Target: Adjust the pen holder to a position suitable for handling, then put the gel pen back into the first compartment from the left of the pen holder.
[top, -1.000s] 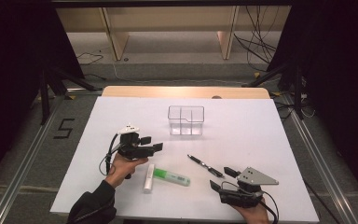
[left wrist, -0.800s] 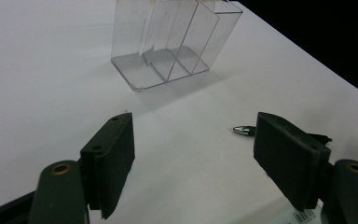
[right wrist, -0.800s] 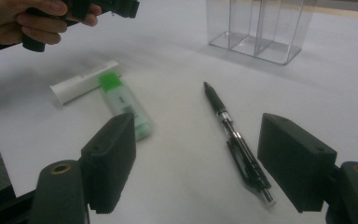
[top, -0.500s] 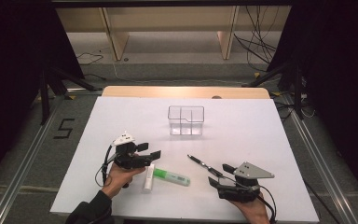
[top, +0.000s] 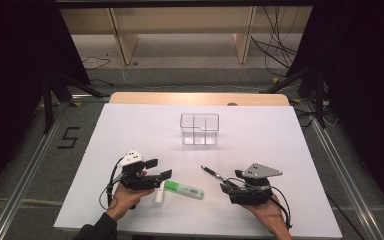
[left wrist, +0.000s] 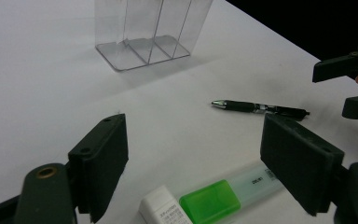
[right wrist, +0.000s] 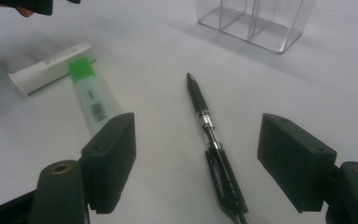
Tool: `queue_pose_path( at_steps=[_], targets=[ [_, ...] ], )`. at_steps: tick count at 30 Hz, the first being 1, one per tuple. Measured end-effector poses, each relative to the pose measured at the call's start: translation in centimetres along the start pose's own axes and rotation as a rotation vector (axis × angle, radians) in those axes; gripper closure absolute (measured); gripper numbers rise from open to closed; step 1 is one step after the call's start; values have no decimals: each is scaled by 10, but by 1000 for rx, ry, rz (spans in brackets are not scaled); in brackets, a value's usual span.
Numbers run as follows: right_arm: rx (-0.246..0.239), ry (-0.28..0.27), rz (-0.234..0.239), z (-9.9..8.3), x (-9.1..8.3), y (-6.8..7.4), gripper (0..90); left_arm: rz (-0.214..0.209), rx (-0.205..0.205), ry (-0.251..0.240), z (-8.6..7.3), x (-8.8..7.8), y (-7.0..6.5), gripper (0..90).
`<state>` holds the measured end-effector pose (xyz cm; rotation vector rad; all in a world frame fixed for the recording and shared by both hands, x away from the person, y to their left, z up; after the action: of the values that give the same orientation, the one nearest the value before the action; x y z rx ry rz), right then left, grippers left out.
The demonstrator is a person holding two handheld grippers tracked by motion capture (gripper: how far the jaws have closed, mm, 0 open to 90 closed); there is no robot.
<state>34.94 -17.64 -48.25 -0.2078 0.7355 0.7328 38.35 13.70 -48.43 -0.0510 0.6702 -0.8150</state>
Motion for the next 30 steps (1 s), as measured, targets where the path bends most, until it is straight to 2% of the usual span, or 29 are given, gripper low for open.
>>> queue_pose_path(
  at_steps=[7, 14, 24, 30],
  targets=[
    [-2, 24, -17, 2, -1, -6, 294, 9, 4, -2, -3, -3, -1, 224],
    [-8, 73, -16, 6, 0, -16, 309, 9, -6, -6, -6, -5, -2, 219],
    [-26, 136, -1, 8, -2, -21, 357, 20, 48, -4, -8, -8, -9, 207],
    [-47, 175, -5, 13, 7, -20, 378, 16, 47, -8, -10, -11, -10, 206]
  ],
)
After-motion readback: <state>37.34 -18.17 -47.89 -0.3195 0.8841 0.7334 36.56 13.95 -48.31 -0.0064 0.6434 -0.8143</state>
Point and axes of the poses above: each handheld gripper's, and its own axes: x roughly forward along the jaws, z roughly out of its top, y roughly to its left, the point moved 4 cm from there along x, roughly forward along the jaws, and after that the axes turned 7 degrees about y, right-handed, at the moved point
